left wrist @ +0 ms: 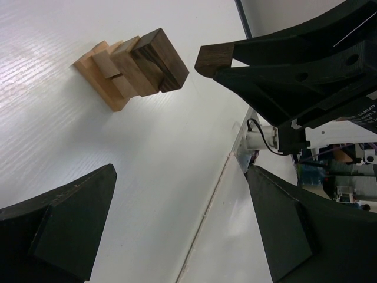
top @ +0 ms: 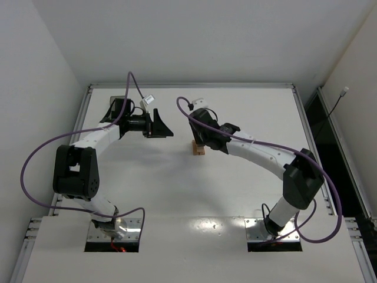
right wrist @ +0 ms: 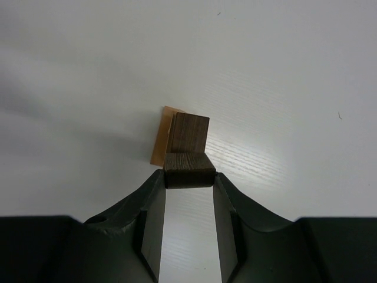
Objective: Build the wood block tower
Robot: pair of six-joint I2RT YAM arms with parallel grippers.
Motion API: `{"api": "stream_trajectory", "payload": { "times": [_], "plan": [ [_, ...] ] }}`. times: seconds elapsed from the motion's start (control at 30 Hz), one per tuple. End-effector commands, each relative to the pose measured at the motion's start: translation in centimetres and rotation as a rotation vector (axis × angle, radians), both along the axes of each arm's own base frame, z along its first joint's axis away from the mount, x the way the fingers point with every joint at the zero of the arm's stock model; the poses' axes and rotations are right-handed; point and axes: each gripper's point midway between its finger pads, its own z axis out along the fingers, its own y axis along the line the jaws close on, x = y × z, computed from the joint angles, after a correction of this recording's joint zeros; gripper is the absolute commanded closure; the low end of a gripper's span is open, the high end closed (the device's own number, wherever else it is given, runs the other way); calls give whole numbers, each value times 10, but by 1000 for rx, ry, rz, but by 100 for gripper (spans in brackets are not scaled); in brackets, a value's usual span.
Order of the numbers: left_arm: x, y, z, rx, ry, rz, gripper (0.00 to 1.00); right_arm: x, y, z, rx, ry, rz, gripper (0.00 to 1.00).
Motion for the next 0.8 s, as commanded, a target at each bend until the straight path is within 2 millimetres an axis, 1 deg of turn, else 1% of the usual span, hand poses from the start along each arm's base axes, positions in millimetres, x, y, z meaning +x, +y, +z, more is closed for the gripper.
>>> {"api": "stream_trajectory", "payload": {
  "times": [0.0,0.03,0.07,0.1,0.13,0.17,0.2,0.23,0.4,0.47,0.5,0.57,0.63,0.7,0.73,0.77],
  "plan": [
    [0,0,14,-17,-62,-10,8,18,15,18,61,-43,11,100],
    [0,0,14,-17,-62,-10,8,19,19,18,67,-39,19,100],
    [0,0,14,-17,-62,-10,8,22,15,18,67,-39,8,100],
    [0,0,14,-17,-62,-10,8,24,17,23,88,-38,17,100],
    [0,0,14,-17,-62,-10,8,23,16,17,75,-24,17,100],
    [0,0,14,-17,-62,-10,8,25,18,21,81,-30,17,100],
    [-1,1,13,-17,-53,-10,8,29,16,20,81,-31,8,100],
    [1,0,16,-17,-62,-10,8,28,17,20,85,-27,15,100],
    [1,0,17,-17,-62,-10,8,32,15,18,92,-10,16,100],
    [1,0,17,-17,-62,-10,8,31,17,18,98,-4,25,98],
    [2,0,13,-17,-53,-10,8,32,17,13,83,2,31,98],
    [0,0,14,-23,-53,-17,8,32,17,13,83,2,31,95],
    [0,0,14,-23,-53,-17,8,31,18,8,82,13,37,95],
    [1,0,14,-20,-61,-20,8,33,16,8,88,19,36,92],
    [1,0,14,-20,-61,-20,8,33,16,8,88,19,36,92],
    [1,0,14,-20,-61,-20,8,33,16,4,82,26,35,92]
  ]
}}
